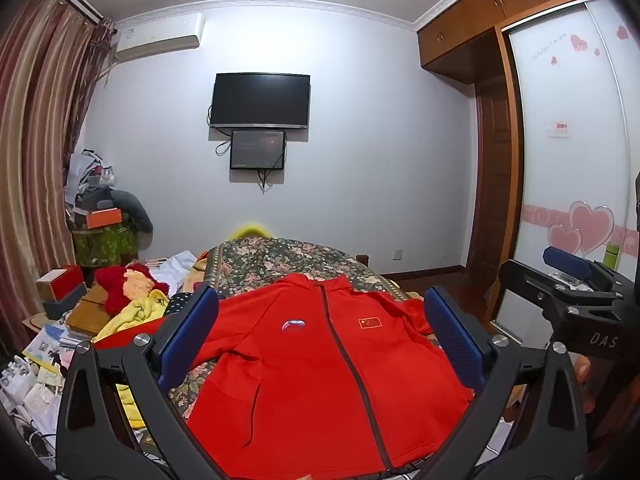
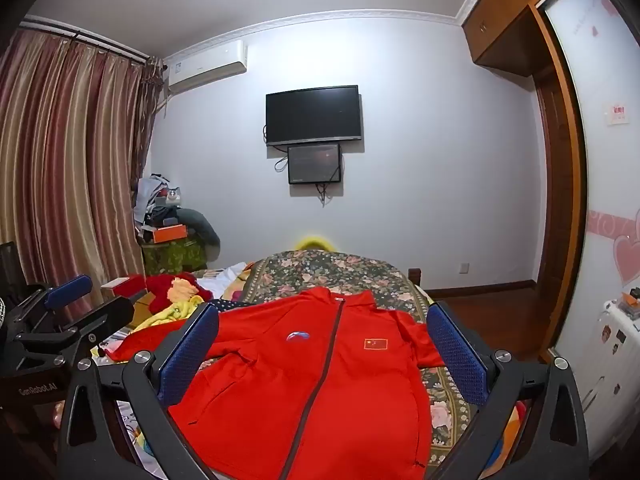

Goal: Fold large clothes

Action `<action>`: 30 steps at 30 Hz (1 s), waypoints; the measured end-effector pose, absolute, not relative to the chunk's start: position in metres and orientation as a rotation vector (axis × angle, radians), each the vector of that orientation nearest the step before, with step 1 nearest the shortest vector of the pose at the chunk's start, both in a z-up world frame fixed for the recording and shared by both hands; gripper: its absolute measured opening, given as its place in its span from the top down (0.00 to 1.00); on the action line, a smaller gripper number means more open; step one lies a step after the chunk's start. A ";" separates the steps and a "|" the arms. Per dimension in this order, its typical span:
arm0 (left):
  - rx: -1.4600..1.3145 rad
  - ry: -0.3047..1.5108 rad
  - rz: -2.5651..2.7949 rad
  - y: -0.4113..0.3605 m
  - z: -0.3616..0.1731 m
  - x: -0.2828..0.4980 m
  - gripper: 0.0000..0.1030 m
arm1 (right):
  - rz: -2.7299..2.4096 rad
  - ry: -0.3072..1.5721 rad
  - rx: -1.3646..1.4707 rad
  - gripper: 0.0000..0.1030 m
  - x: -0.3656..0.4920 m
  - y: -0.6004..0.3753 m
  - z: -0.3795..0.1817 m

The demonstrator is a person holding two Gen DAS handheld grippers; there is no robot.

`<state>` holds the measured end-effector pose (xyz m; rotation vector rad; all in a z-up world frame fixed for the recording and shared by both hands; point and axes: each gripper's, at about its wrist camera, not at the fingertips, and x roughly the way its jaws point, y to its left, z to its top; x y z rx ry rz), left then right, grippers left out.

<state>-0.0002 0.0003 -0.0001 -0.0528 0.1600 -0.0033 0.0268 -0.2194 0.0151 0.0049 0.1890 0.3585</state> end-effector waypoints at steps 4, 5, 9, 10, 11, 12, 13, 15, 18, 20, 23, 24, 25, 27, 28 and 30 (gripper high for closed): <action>-0.048 0.168 -0.003 -0.001 0.000 0.000 0.00 | 0.359 0.188 0.005 0.00 0.027 -0.219 0.015; -0.049 0.167 -0.004 -0.001 0.000 -0.001 0.00 | 0.358 0.188 0.005 0.00 0.027 -0.220 0.015; -0.045 0.156 -0.001 -0.003 0.002 -0.006 0.00 | 0.358 0.186 0.008 0.00 0.027 -0.220 0.015; -0.043 0.179 -0.013 0.002 -0.004 -0.002 0.00 | 0.358 0.186 0.008 0.00 0.027 -0.220 0.015; -0.041 0.178 -0.014 0.002 -0.004 -0.002 0.00 | 0.359 0.187 0.007 0.00 0.027 -0.220 0.015; -0.038 0.176 -0.014 0.002 -0.004 -0.003 0.00 | 0.359 0.187 0.007 0.00 0.027 -0.220 0.015; -0.036 0.174 -0.012 0.001 -0.004 -0.004 0.00 | 0.358 0.186 0.007 0.00 0.027 -0.220 0.015; -0.029 0.177 -0.008 0.000 -0.003 0.002 0.00 | 0.358 0.186 0.007 0.00 0.027 -0.220 0.015; -0.022 0.173 -0.005 -0.002 -0.001 0.002 0.00 | 0.358 0.186 0.008 0.00 0.027 -0.220 0.015; -0.021 0.172 -0.004 -0.002 -0.001 0.001 0.00 | 0.359 0.187 0.008 0.00 0.027 -0.220 0.015; -0.021 0.172 -0.005 -0.002 -0.002 0.000 0.00 | 0.359 0.187 0.009 0.00 0.027 -0.220 0.015; -0.021 0.172 -0.005 -0.002 -0.002 0.001 0.00 | 0.359 0.187 0.008 0.00 0.027 -0.220 0.015; -0.021 0.172 -0.005 -0.002 -0.002 0.001 0.00 | 0.359 0.188 0.008 0.00 0.027 -0.220 0.015; -0.021 0.172 -0.004 -0.002 -0.002 0.001 0.00 | 0.358 0.188 0.008 0.00 0.027 -0.220 0.015; -0.021 0.171 -0.004 -0.002 -0.002 0.002 0.00 | 0.359 0.188 0.008 0.00 0.027 -0.220 0.015; -0.022 0.172 -0.003 -0.002 -0.003 0.002 0.00 | 0.358 0.188 0.009 0.00 0.027 -0.220 0.015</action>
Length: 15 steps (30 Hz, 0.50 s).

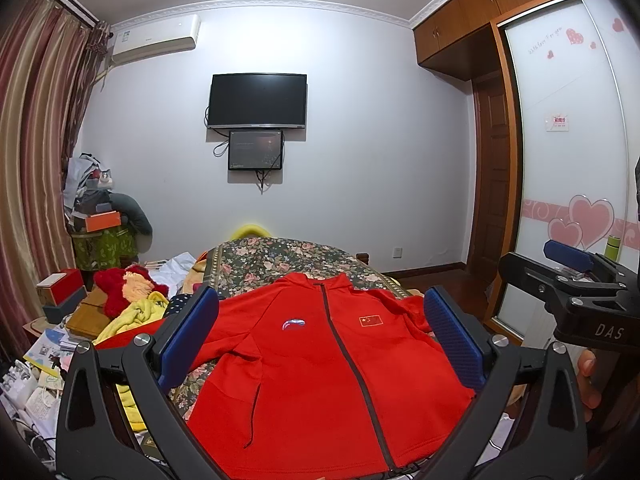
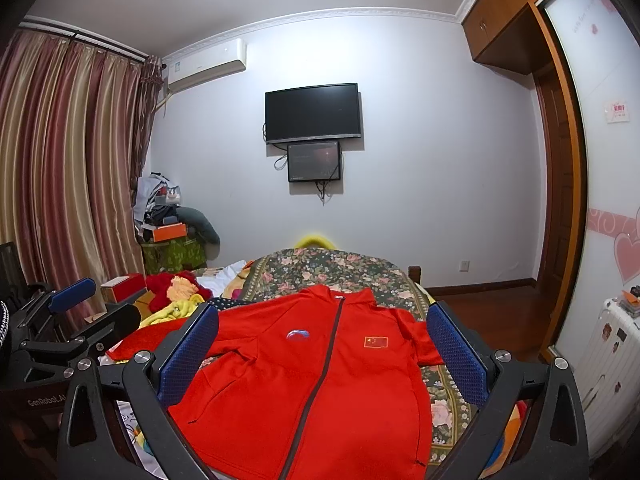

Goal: Fold large clothes

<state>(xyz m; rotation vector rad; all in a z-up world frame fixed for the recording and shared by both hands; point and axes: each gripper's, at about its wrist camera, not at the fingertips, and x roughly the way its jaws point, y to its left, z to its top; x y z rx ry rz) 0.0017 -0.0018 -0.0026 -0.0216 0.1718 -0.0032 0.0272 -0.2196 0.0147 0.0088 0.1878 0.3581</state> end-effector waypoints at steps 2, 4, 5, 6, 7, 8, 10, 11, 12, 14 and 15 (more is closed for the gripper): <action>-0.023 0.172 -0.003 -0.002 -0.004 0.002 0.00 | 0.359 0.188 0.009 0.00 0.027 -0.219 0.015; -0.025 0.174 -0.002 -0.001 -0.005 0.002 0.00 | 0.359 0.189 0.008 0.00 0.028 -0.219 0.015; -0.026 0.174 -0.002 -0.001 -0.005 0.002 0.00 | 0.359 0.189 0.008 0.00 0.028 -0.219 0.015; -0.027 0.174 -0.002 -0.001 -0.005 0.002 0.00 | 0.359 0.189 0.008 0.00 0.028 -0.219 0.015; -0.027 0.174 -0.002 -0.001 -0.005 0.002 0.00 | 0.359 0.189 0.008 0.00 0.028 -0.219 0.015; -0.027 0.174 -0.002 -0.001 -0.005 0.002 0.00 | 0.359 0.189 0.008 0.00 0.028 -0.219 0.015; -0.026 0.174 -0.003 -0.001 -0.005 0.002 0.00 | 0.359 0.189 0.008 0.00 0.028 -0.219 0.015; -0.026 0.175 -0.002 -0.001 -0.005 0.002 0.00 | 0.359 0.190 0.008 0.00 0.028 -0.219 0.015; -0.026 0.175 -0.002 0.000 -0.005 0.002 0.00 | 0.359 0.190 0.009 0.00 0.028 -0.219 0.015; -0.026 0.176 -0.002 0.000 -0.005 0.002 0.00 | 0.360 0.190 0.009 0.00 0.028 -0.219 0.015; -0.027 0.176 -0.001 0.000 -0.006 0.002 0.00 | 0.361 0.190 0.009 0.00 0.028 -0.219 0.015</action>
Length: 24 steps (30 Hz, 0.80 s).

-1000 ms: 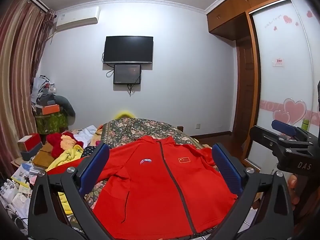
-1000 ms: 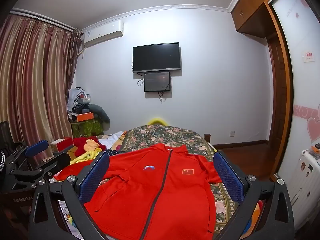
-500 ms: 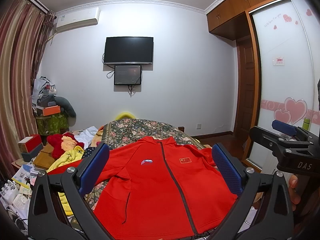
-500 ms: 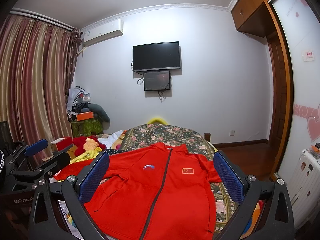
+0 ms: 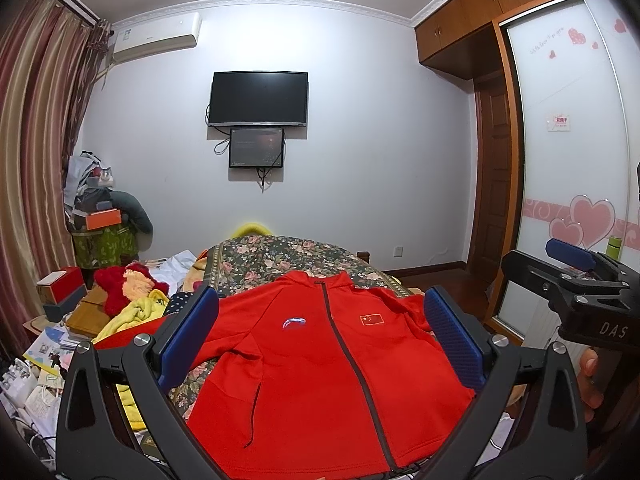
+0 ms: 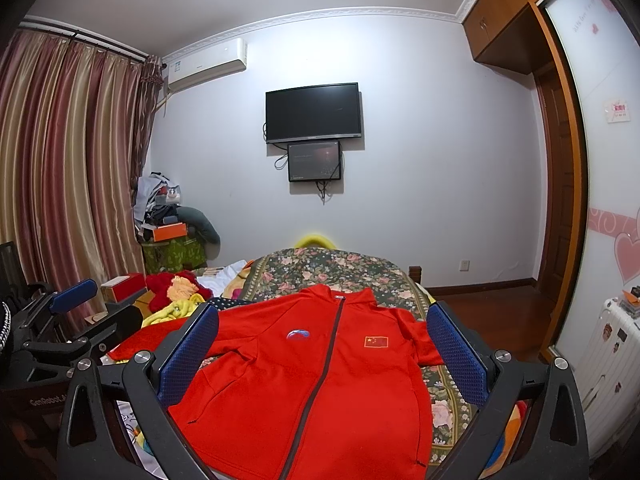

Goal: Fold large clothes

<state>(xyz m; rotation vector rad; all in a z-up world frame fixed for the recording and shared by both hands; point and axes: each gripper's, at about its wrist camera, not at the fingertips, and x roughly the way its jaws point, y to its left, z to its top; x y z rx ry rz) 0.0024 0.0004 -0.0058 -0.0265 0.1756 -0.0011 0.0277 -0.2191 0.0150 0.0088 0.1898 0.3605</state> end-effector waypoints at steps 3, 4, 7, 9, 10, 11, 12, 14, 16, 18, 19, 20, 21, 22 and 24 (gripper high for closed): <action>-0.029 0.177 0.000 0.002 -0.006 0.002 0.00 | 0.361 0.190 0.009 0.00 0.027 -0.219 0.015; -0.031 0.178 -0.001 0.003 -0.007 0.002 0.00 | 0.361 0.190 0.009 0.00 0.027 -0.219 0.015; -0.034 0.184 0.000 0.006 -0.008 0.005 0.00 | 0.360 0.190 0.009 0.00 0.028 -0.219 0.015; -0.034 0.186 0.002 0.004 -0.008 0.005 0.00 | 0.360 0.191 0.009 0.00 0.028 -0.219 0.015; -0.034 0.187 0.003 0.004 -0.008 0.005 0.00 | 0.360 0.191 0.009 0.00 0.028 -0.219 0.015; -0.034 0.189 0.003 0.004 -0.008 0.006 0.00 | 0.361 0.191 0.009 0.00 0.028 -0.219 0.015; -0.034 0.191 0.003 0.004 -0.008 0.006 0.00 | 0.361 0.191 0.009 0.00 0.028 -0.219 0.015; -0.036 0.193 0.002 0.004 -0.008 0.006 0.00 | 0.360 0.191 0.009 0.00 0.028 -0.219 0.015; -0.038 0.193 0.000 0.005 -0.008 0.006 0.00 | 0.361 0.192 0.009 0.00 0.028 -0.219 0.015; -0.038 0.195 0.000 0.005 -0.008 0.007 0.00 | 0.360 0.192 0.008 0.00 0.028 -0.219 0.015; -0.039 0.197 -0.002 0.006 -0.008 0.007 0.00 | 0.360 0.192 0.009 0.00 0.028 -0.219 0.015; -0.039 0.198 -0.003 0.006 -0.008 0.007 0.00 | 0.360 0.192 0.010 0.00 0.028 -0.219 0.016; -0.039 0.198 -0.002 0.006 -0.008 0.007 0.00 | 0.361 0.193 0.011 0.00 0.028 -0.219 0.016; -0.039 0.199 -0.002 0.005 -0.008 0.007 0.00 | 0.362 0.194 0.011 0.00 0.028 -0.219 0.016; -0.039 0.199 -0.002 0.006 -0.008 0.007 0.00 | 0.362 0.196 0.013 0.00 0.028 -0.221 0.012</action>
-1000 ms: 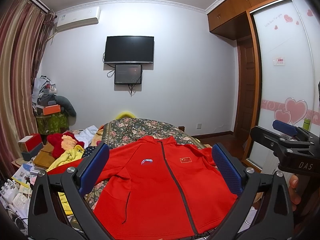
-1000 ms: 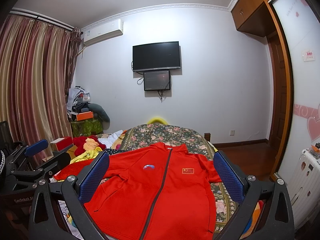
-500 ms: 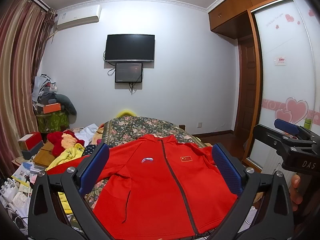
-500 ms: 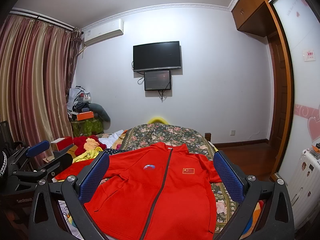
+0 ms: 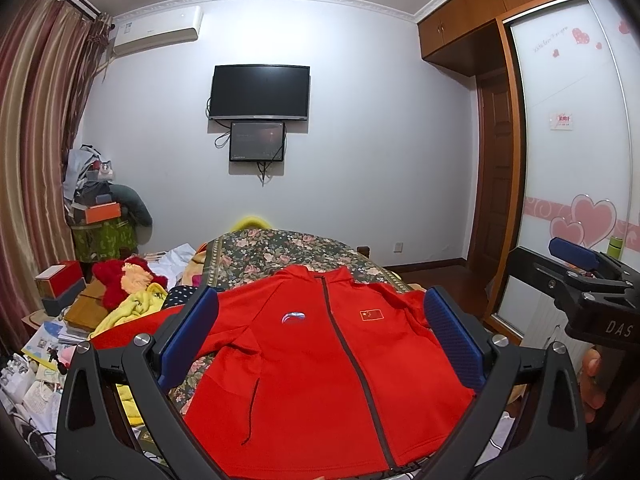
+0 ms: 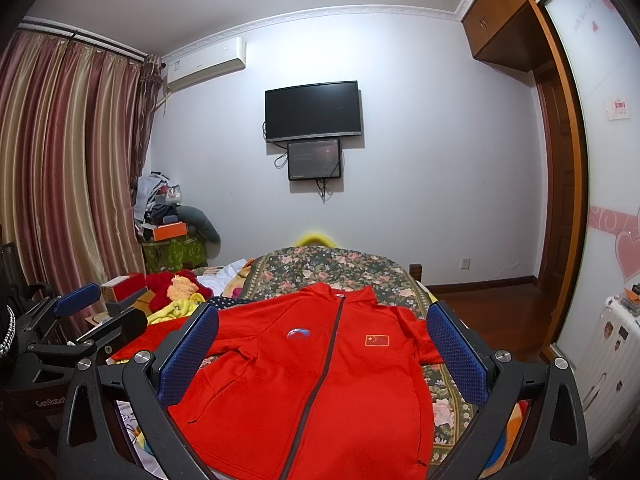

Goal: Fold large clothes

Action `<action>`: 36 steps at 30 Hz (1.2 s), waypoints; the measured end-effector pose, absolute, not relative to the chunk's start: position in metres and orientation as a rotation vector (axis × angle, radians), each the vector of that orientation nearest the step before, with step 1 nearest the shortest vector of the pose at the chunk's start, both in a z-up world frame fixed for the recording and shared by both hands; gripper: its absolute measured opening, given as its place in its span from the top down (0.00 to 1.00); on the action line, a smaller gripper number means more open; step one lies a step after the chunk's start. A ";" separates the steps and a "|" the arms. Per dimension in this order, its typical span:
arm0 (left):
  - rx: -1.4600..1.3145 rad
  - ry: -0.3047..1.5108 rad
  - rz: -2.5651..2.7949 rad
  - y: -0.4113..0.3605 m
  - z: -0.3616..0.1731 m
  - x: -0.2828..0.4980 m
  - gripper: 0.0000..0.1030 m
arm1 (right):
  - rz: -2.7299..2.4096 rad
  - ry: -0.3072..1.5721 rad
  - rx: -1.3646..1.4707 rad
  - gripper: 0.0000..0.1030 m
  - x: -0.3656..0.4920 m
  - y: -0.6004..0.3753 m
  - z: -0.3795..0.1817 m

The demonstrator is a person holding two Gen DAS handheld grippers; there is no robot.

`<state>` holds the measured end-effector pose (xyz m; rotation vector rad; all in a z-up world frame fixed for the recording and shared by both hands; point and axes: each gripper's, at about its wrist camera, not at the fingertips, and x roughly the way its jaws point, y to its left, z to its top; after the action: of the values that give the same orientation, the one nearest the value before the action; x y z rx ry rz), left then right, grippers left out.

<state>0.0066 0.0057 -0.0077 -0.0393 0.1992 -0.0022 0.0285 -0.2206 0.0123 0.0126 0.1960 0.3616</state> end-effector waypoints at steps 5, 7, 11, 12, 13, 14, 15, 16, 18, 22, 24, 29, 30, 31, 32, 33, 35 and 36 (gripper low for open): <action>-0.039 0.199 -0.002 0.006 -0.008 0.006 0.00 | 0.362 0.196 0.012 0.00 0.028 -0.222 0.013; -0.039 0.199 -0.002 0.006 -0.009 0.006 0.00 | 0.362 0.198 0.012 0.00 0.028 -0.222 0.013; -0.047 0.203 0.000 0.008 -0.009 0.008 0.00 | 0.362 0.206 0.016 0.00 0.034 -0.222 -0.001; -0.049 0.204 0.000 0.009 -0.009 0.008 0.00 | 0.363 0.207 0.018 0.00 0.035 -0.222 -0.002; -0.050 0.205 -0.001 0.009 -0.009 0.009 0.00 | 0.362 0.210 0.018 0.00 0.038 -0.220 -0.004; -0.052 0.205 -0.002 0.010 -0.009 0.010 0.00 | 0.362 0.214 0.019 0.00 0.041 -0.220 -0.004; -0.052 0.205 -0.003 0.010 -0.009 0.010 0.00 | 0.363 0.217 0.019 0.00 0.044 -0.219 -0.004; -0.053 0.204 -0.004 0.011 -0.009 0.011 0.00 | 0.363 0.218 0.020 0.00 0.047 -0.218 -0.004; -0.052 0.202 0.001 0.011 -0.009 0.014 0.00 | 0.359 0.222 0.018 0.00 0.052 -0.216 -0.006; -0.047 0.199 0.015 0.016 -0.010 0.024 0.00 | 0.356 0.245 0.007 0.00 0.070 -0.204 -0.007; -0.053 0.202 0.020 0.019 -0.011 0.031 0.00 | 0.360 0.256 0.004 0.00 0.081 -0.199 -0.008; -0.072 0.222 0.041 0.035 -0.016 0.057 0.00 | 0.369 0.296 0.026 0.00 0.121 -0.184 -0.011; -0.079 0.228 0.053 0.042 -0.018 0.064 0.00 | 0.370 0.306 0.036 0.00 0.130 -0.181 -0.012; -0.085 0.233 0.061 0.046 -0.019 0.070 0.00 | 0.374 0.319 0.050 0.00 0.140 -0.177 -0.014; -0.093 0.242 0.068 0.052 -0.021 0.078 0.00 | 0.376 0.332 0.060 0.00 0.150 -0.174 -0.015; -0.103 0.253 0.077 0.060 -0.024 0.088 0.00 | 0.377 0.350 0.071 0.00 0.163 -0.169 -0.018; -0.115 0.265 0.098 0.075 -0.029 0.104 0.00 | 0.371 0.371 0.081 0.00 0.183 -0.162 -0.021; -0.120 0.271 0.120 0.084 -0.033 0.114 0.00 | 0.364 0.383 0.081 0.00 0.195 -0.158 -0.024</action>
<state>0.1144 0.0835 -0.0325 -0.1195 0.2714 0.1200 0.1946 -0.1583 -0.0238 0.0812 0.3831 0.3638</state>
